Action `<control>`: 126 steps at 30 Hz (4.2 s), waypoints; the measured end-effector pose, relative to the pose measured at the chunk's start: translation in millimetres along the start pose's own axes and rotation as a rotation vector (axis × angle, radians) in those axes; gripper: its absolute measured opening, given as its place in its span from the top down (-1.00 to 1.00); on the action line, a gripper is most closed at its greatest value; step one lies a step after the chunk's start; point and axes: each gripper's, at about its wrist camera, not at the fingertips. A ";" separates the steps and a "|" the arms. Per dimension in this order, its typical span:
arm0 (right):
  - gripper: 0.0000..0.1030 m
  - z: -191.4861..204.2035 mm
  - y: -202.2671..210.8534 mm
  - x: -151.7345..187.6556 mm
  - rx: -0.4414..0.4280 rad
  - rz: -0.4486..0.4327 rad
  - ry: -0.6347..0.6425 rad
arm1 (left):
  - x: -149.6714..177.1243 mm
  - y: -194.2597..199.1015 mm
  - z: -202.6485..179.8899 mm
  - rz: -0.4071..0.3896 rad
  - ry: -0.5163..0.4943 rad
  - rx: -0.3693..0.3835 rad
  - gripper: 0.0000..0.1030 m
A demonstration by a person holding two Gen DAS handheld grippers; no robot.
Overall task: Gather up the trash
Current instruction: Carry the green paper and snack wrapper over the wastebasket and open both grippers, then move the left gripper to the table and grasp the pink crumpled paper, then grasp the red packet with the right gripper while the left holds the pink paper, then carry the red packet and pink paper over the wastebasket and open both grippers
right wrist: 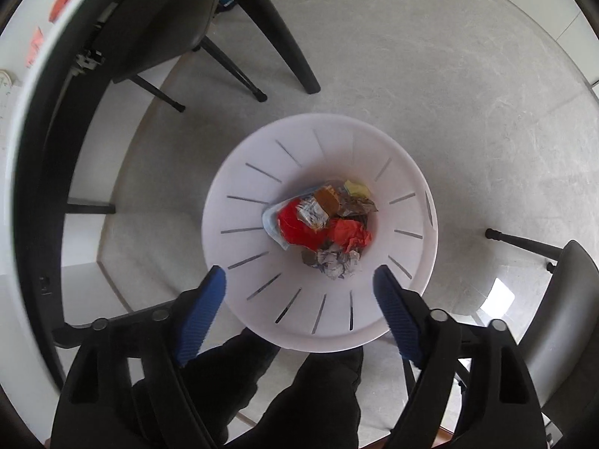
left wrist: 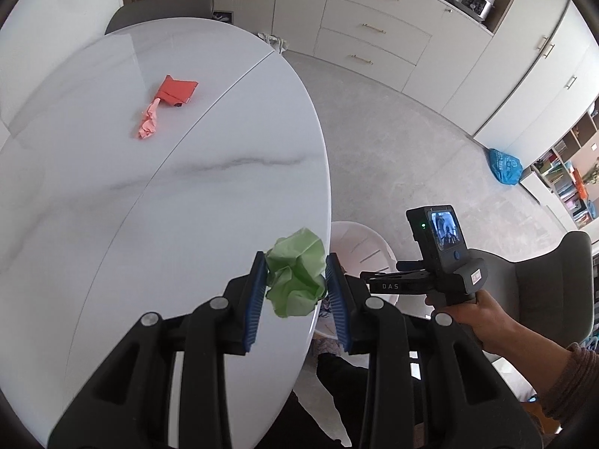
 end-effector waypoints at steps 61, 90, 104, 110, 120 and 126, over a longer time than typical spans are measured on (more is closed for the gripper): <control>-0.95 106.1 213.9 -118.5 -0.098 -0.403 0.207 | -140.6 -62.2 170.7 -0.143 0.312 -0.275 -0.67; -0.95 268.7 167.4 -216.8 -0.039 -0.326 0.636 | -122.0 -43.5 213.5 -0.105 0.415 -0.305 0.44; -0.46 361.9 84.7 -274.7 0.125 -0.192 0.792 | -39.7 32.3 248.4 -0.109 0.620 -0.379 0.43; 0.20 362.8 81.2 -276.4 0.153 -0.184 0.784 | -35.2 37.1 261.9 -0.120 0.633 -0.375 0.43; 0.20 331.2 121.4 -252.8 0.094 -0.248 0.712 | -41.0 46.1 234.3 -0.133 0.549 -0.373 0.43; 0.20 274.9 175.5 -199.2 0.011 -0.308 0.638 | -54.2 55.7 186.6 -0.154 0.449 -0.340 0.43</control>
Point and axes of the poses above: each gripper's, at about its wrist camera, not at the fingertips, and y roughly against the way its jaws point, z to its left, x to its underside, and after that the axes turned 7 degrees about x, right-handed
